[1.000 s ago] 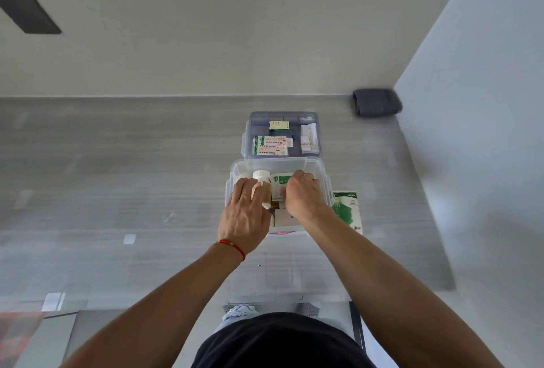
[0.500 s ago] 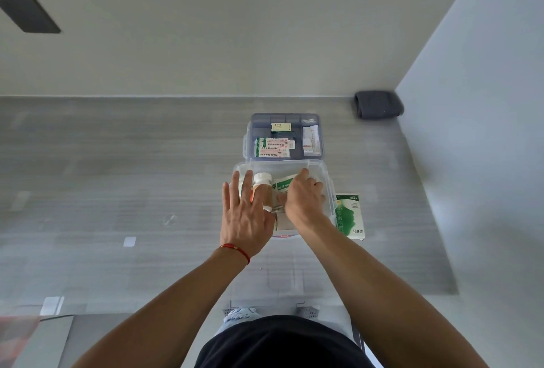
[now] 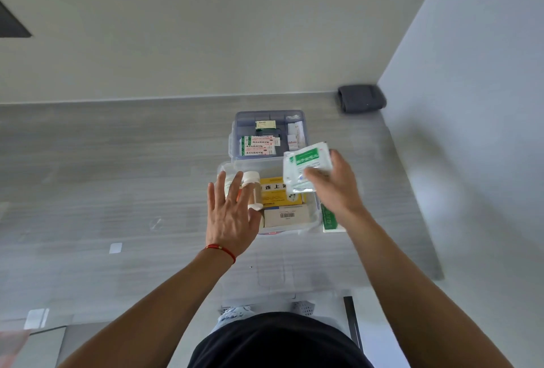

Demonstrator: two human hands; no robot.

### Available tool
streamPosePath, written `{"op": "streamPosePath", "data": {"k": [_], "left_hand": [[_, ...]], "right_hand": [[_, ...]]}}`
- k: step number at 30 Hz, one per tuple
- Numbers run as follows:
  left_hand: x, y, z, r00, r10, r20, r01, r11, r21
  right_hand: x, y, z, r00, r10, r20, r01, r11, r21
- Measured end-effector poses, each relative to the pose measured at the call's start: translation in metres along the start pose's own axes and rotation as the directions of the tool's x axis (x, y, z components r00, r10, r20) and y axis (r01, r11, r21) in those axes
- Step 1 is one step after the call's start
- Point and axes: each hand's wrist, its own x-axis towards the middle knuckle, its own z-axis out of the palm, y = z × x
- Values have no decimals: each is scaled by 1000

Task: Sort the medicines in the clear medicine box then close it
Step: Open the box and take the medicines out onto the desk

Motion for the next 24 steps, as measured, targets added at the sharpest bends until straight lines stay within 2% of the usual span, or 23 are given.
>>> {"op": "streamPosePath", "data": {"k": [4, 10, 14, 17, 21, 24], "left_hand": [[1, 0, 1, 1000, 10, 4, -10, 1000, 22], [2, -4, 4, 1000, 9, 20, -11, 998, 62], [2, -2, 3, 1000, 9, 27, -11, 996, 83], [2, -1, 1, 999, 7, 34, -10, 996, 94], [0, 1, -2, 999, 9, 32, -12, 996, 92], [0, 3, -6, 1000, 2, 25, -4, 999, 54]], "right_hand": [[9, 22, -57, 983, 150, -106, -113, 949, 293], [8, 84, -80, 905, 424, -36, -373, 831, 413], [4, 108, -65, 894, 446, 35, -432, 841, 326], [3, 112, -50, 905, 424, 15, -413, 873, 259], [4, 105, -39, 971, 226, -78, -232, 969, -86], [6, 107, -33, 983, 178, -55, -186, 936, -299]]}}
